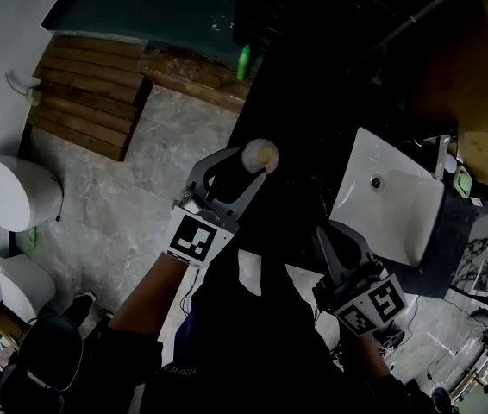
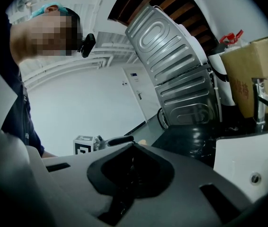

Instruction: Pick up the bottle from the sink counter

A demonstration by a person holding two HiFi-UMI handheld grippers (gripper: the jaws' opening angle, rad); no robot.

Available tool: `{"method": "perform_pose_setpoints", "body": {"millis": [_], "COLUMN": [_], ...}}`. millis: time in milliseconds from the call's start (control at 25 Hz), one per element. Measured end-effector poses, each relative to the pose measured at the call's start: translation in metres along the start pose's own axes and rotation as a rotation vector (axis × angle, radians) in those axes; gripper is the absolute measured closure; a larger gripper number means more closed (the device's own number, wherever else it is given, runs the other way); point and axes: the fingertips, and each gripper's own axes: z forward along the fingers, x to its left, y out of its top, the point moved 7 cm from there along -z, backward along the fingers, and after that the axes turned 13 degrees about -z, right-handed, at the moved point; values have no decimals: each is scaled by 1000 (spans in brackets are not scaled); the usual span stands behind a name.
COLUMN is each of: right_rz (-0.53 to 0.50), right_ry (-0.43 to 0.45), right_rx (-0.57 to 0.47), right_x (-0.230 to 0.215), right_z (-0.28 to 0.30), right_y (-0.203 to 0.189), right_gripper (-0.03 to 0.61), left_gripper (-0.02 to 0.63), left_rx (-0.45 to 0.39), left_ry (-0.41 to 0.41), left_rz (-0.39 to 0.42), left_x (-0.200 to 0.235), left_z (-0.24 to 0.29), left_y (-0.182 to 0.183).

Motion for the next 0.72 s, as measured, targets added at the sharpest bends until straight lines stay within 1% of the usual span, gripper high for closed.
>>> {"method": "perform_pose_setpoints", "body": {"millis": [160,360,720], "right_rz": [30,42,52], "right_ry": [-1,-5,6], "right_rx": [10,25,52], "right_x": [-4,-10,-14], "right_z": [-3,-3,1], "right_y": [-9,-16,-24], "right_gripper": [555,555,555], "left_gripper": [421,407,405], "left_rx": [0,2,9], "left_ry": [-3,-2,-13], "left_rz": [0,-2,3], "left_x": [1,3,5], "left_z": [9,18,27], "left_y": [-8,-14,-21]}}
